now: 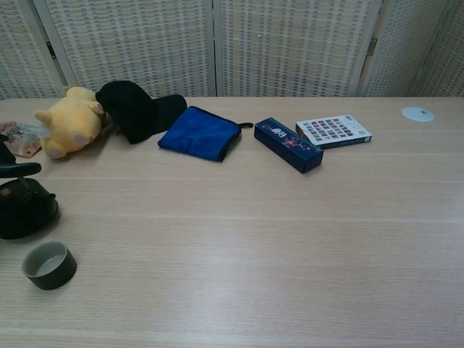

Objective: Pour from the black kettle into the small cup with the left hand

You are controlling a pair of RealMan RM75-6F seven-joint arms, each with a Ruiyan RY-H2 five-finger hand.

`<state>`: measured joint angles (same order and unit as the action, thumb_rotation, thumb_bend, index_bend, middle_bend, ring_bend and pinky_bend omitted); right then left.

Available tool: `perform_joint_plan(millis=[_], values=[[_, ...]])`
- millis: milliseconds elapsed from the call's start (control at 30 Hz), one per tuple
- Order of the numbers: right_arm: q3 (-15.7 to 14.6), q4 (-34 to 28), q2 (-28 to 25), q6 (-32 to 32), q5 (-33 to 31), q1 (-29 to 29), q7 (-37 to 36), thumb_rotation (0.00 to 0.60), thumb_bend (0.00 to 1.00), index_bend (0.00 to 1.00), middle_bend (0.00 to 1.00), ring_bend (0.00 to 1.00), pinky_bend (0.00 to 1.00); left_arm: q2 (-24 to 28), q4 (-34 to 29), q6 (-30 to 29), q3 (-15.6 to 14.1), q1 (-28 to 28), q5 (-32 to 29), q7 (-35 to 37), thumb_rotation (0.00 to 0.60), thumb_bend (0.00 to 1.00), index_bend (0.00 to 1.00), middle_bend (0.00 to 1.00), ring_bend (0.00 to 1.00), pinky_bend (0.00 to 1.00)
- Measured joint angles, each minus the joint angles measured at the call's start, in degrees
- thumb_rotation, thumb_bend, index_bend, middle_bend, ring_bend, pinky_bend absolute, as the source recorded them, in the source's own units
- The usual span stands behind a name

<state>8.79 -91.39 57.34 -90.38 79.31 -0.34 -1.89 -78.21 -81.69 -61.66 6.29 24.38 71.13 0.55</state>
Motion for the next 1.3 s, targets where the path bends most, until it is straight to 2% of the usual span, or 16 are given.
perform_joint_plan(millis=[200,467,600,833,900,967,1000,1300], values=[[-0.04,0.05,0.13,-0.1,0.14,-0.06,-0.09,0.6,0.13,0.22,0.24,0.12,0.0,-0.54,-0.14,-2.81,1.5,-0.64,-0.92,-1.15,0.201,0.17,1.0,1.0,0.99,0.15],[-0.1,0.1,0.15,-0.42,0.27,-0.32,-0.3,0.6,0.13,0.21,0.24,0.12,0.0,-1.09,-0.37,-6.27,3.19,-1.28,-1.31,-2.27,0.224,0.23,1.0,1.0,1.0,0.43],[-0.1,0.15,0.13,-0.63,0.23,-0.51,-0.42,0.6,0.13,0.22,0.24,0.12,0.0,-1.32,-0.35,-7.31,3.66,-1.41,-1.12,-2.43,0.224,0.25,1.0,1.0,1.0,0.5],[-0.15,0.42,0.18,-0.8,0.12,-0.82,-0.74,0.6,0.13,0.22,0.24,0.12,0.0,-1.82,-0.55,-9.54,4.73,-1.54,-0.63,-3.41,0.232,0.28,1.0,1.0,1.0,0.56],[-0.17,0.5,0.22,-0.8,0.12,-0.86,-0.83,0.6,0.13,0.22,0.24,0.12,0.0,-1.65,-0.76,-9.58,4.8,-1.52,-0.55,-3.58,0.272,0.31,1.0,1.0,1.0,0.57],[-0.16,0.56,0.24,-0.86,0.16,-0.9,-0.88,0.6,0.13,0.22,0.24,0.12,0.0,-1.49,-0.82,-9.83,4.81,-1.5,-0.23,-3.95,0.342,0.34,1.0,1.0,1.0,0.58],[-0.14,0.59,0.25,-0.87,0.16,-0.91,-0.93,0.6,0.13,0.22,0.24,0.12,0.0,-1.41,-0.86,-9.98,4.82,-1.49,-0.04,-4.1,0.353,0.35,1.0,1.0,1.0,0.58],[-0.19,0.84,0.43,-0.73,0.23,-0.95,-1.14,0.6,0.13,0.22,0.24,0.12,0.0,0.19,-2.23,-10.8,4.78,-1.66,1.1,-4.7,0.365,0.4,1.0,1.0,1.0,0.58]])
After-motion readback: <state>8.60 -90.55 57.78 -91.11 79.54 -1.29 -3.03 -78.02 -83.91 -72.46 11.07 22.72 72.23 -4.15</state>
